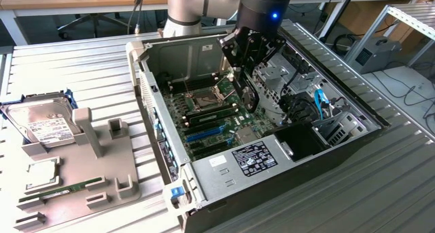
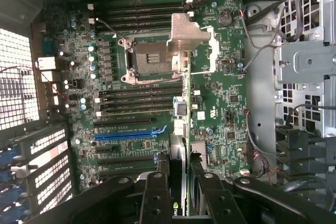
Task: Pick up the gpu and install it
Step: 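Insert the gpu into the slot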
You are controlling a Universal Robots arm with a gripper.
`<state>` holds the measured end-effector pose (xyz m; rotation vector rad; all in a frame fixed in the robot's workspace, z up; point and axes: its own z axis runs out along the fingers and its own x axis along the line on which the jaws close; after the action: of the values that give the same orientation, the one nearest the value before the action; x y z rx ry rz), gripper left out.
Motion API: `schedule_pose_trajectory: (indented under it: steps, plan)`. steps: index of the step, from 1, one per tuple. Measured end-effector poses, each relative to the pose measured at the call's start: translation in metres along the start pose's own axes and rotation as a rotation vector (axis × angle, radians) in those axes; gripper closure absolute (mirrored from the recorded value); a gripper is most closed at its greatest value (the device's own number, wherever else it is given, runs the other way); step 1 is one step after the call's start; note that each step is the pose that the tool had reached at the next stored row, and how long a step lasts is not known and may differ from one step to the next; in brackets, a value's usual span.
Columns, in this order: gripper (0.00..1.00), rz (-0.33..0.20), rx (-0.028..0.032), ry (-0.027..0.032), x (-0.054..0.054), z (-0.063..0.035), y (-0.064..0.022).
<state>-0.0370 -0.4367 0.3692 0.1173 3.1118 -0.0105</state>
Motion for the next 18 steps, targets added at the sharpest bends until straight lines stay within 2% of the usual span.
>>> schedule_pose_trajectory:
  steps: [4, 5, 7, 9, 15, 18]
  plan:
    - [0.74, 0.0, 0.0, 0.0, 0.0, 0.0, 0.0]
    - [0.74, -0.024, -0.0006, -0.0001, 0.0, 0.0, 0.0]
    - [0.74, -0.128, -0.0036, -0.0007, -0.0001, 0.0001, 0.0]
    - [0.74, -0.181, -0.005, -0.0011, -0.0004, 0.0001, 0.0]
    - [0.74, -0.289, -0.008, -0.0016, -0.0017, 0.0002, 0.0001]
    - [0.74, -0.304, -0.0085, -0.0018, -0.0017, 0.0002, 0.0001]
